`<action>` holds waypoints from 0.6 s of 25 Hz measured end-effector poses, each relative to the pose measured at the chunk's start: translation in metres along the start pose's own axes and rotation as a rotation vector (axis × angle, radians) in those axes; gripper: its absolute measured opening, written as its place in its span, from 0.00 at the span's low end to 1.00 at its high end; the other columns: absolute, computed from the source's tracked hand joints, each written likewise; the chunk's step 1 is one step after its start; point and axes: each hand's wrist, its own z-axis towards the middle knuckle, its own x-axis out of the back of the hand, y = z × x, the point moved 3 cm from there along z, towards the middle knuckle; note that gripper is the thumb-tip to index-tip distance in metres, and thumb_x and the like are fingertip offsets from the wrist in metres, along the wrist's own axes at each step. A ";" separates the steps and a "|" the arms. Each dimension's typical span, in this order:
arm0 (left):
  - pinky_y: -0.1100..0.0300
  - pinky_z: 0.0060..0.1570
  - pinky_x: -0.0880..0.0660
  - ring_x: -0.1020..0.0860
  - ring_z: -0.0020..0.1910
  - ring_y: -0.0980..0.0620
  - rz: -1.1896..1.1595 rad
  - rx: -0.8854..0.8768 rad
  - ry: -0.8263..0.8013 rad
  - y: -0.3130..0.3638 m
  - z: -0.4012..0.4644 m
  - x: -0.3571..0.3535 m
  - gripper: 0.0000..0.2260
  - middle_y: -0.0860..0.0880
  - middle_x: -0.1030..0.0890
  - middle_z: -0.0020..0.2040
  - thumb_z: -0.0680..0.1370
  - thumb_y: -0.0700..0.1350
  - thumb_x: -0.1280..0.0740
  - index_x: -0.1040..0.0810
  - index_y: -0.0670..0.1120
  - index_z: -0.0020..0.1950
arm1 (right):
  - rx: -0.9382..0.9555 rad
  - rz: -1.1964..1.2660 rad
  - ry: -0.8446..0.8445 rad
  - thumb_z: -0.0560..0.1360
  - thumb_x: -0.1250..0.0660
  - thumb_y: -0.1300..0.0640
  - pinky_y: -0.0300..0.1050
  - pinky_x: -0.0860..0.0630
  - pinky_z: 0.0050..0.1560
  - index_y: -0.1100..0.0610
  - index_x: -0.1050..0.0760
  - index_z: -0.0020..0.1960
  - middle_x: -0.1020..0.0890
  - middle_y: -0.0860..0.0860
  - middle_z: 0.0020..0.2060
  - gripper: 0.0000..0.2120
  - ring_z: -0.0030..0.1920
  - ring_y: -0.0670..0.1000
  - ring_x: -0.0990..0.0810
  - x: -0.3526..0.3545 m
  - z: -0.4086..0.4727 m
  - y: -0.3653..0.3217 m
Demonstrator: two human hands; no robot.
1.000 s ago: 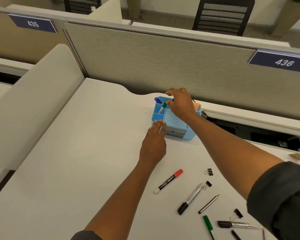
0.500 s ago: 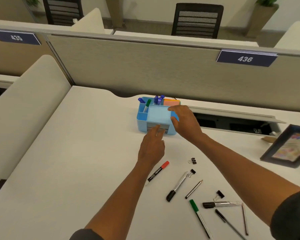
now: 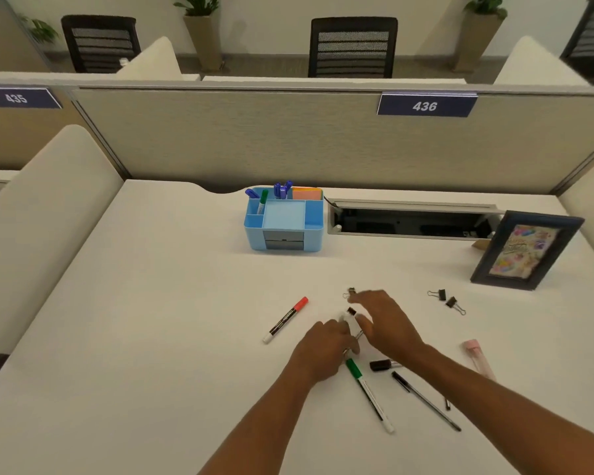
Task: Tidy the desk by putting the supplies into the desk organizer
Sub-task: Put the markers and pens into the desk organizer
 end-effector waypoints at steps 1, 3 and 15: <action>0.55 0.46 0.34 0.26 0.51 0.47 0.015 -0.009 0.008 0.003 -0.003 -0.004 0.16 0.51 0.24 0.51 0.72 0.35 0.34 0.19 0.54 0.53 | 0.011 -0.004 -0.017 0.74 0.31 0.61 0.52 0.24 0.57 0.53 0.24 0.61 0.20 0.47 0.55 0.16 0.57 0.49 0.25 -0.002 -0.014 0.006; 0.55 0.47 0.35 0.27 0.52 0.48 0.042 -0.020 0.009 0.010 -0.006 -0.006 0.18 0.52 0.24 0.51 0.71 0.34 0.35 0.19 0.54 0.53 | -0.007 -0.004 -0.041 0.73 0.30 0.62 0.52 0.23 0.55 0.52 0.23 0.60 0.19 0.46 0.54 0.16 0.56 0.50 0.24 -0.003 -0.036 0.016; 0.57 0.46 0.36 0.28 0.50 0.48 0.106 -0.015 0.031 0.026 -0.013 -0.013 0.13 0.51 0.25 0.49 0.72 0.40 0.33 0.18 0.53 0.53 | -0.116 -0.022 -0.183 0.74 0.34 0.58 0.40 0.30 0.60 0.50 0.24 0.61 0.20 0.45 0.56 0.16 0.59 0.47 0.26 -0.010 -0.073 0.022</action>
